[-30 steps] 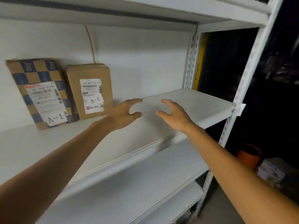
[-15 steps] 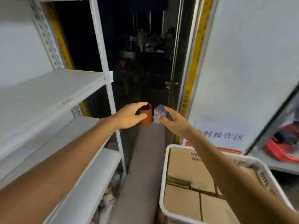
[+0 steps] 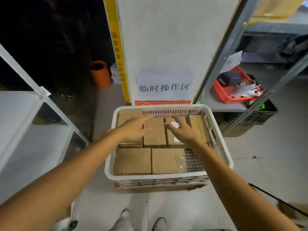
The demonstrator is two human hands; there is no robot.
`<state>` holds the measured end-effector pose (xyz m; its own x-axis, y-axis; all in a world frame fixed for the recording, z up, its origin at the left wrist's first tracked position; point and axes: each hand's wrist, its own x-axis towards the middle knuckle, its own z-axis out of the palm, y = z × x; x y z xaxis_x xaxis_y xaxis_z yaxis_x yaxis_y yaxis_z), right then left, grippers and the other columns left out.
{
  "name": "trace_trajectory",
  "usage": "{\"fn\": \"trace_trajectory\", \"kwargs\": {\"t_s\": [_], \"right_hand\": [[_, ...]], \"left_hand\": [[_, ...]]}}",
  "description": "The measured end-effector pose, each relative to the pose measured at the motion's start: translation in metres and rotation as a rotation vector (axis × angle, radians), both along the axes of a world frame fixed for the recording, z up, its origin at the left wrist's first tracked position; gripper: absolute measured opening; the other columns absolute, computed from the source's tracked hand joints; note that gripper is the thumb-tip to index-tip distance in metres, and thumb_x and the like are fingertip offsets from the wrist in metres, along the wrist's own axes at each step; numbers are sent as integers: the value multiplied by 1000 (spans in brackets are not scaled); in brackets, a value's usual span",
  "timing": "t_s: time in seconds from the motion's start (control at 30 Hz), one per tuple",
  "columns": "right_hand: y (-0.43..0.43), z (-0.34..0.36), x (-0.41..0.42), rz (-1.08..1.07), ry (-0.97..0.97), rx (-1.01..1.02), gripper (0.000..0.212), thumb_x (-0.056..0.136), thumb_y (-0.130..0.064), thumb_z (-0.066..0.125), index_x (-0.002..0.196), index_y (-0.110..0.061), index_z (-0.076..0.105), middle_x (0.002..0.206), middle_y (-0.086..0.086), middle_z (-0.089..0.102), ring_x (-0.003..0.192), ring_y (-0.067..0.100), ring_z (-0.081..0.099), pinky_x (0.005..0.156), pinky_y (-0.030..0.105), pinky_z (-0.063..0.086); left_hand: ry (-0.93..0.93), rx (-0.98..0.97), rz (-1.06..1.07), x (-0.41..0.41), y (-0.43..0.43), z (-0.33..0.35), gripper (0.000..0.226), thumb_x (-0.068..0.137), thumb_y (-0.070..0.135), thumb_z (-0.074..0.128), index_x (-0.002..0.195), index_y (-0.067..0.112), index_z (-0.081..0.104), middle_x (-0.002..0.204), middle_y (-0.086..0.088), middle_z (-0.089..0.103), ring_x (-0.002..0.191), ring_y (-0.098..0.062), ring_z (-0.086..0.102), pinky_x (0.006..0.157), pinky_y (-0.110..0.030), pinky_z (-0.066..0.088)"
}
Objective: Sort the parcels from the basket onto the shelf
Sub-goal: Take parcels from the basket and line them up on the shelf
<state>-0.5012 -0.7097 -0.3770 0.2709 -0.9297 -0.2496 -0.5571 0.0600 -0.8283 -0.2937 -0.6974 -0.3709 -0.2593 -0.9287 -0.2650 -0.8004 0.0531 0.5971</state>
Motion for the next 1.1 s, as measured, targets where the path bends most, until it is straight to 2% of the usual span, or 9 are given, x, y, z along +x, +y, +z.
{"fn": "trace_trajectory", "kwargs": {"t_s": [0.1, 0.23, 0.33, 0.4, 0.47, 0.63, 0.8, 0.97, 1.1], "right_hand": [[-12, -23, -18, -71, 55, 74, 63, 94, -36, 57, 148, -17, 31, 155, 7, 32, 141, 26, 32, 111, 41, 31], [-30, -49, -38, -123, 90, 165, 67, 94, -41, 56, 150, -17, 29, 155, 8, 31, 141, 25, 32, 111, 39, 30], [-46, -63, -54, -162, 114, 218, 65, 95, -39, 56, 149, -13, 31, 151, 8, 37, 138, 26, 37, 112, 43, 34], [-58, -74, -70, -192, 137, 246, 61, 95, -36, 56, 146, -11, 35, 147, 10, 43, 128, 25, 48, 105, 44, 43], [-64, -86, -87, -250, 144, 270, 57, 95, -35, 58, 143, -13, 38, 144, 11, 45, 114, 19, 56, 95, 36, 50], [-88, -136, -132, -278, 270, 342, 67, 91, -37, 61, 148, -18, 32, 151, 14, 36, 133, 30, 42, 108, 50, 39], [-131, -201, -160, -184, 514, 231, 68, 88, -39, 63, 146, -22, 31, 153, 10, 28, 139, 33, 27, 114, 47, 29], [-140, -250, -165, -84, 697, 143, 73, 87, -36, 62, 147, -19, 23, 157, 14, 12, 139, 43, 18, 114, 51, 24], [-127, -270, -163, -102, 710, 103, 78, 89, -34, 59, 151, -19, 14, 159, 11, 7, 140, 44, 13, 113, 53, 24]], "left_hand": [[-48, 40, -42, -14, -20, -28, 58, 93, 32, 55, 146, 30, 32, 154, 1, 31, 140, -17, 30, 113, -40, 31], [-58, 93, -74, -29, -54, -58, 56, 94, 34, 53, 146, 32, 31, 153, 0, 33, 139, -18, 31, 113, -42, 32], [-25, 147, -100, -45, -80, -82, 55, 96, 33, 52, 146, 32, 30, 153, 1, 33, 138, -18, 33, 112, -36, 31], [-10, 164, -125, -59, -95, -97, 55, 96, 31, 51, 147, 29, 31, 152, 1, 34, 137, -18, 34, 107, -30, 30], [7, 202, -143, -75, -107, -113, 54, 97, 29, 51, 147, 27, 31, 153, -1, 34, 138, -20, 34, 106, -30, 30], [27, 283, -210, -123, -133, -159, 54, 97, 24, 51, 147, 21, 33, 153, -1, 33, 139, -17, 32, 109, -27, 26], [90, 316, -150, -174, -163, -212, 52, 96, 19, 51, 146, 21, 35, 151, -6, 35, 138, -21, 34, 111, -32, 28], [45, 194, -168, -215, -183, -246, 62, 94, 13, 51, 149, 25, 25, 155, -3, 24, 141, -23, 23, 115, -38, 23], [-172, -43, -402, -228, -193, -260, 74, 90, 10, 51, 151, 33, 16, 160, 5, 0, 146, -21, 2, 118, -44, 15]]}}
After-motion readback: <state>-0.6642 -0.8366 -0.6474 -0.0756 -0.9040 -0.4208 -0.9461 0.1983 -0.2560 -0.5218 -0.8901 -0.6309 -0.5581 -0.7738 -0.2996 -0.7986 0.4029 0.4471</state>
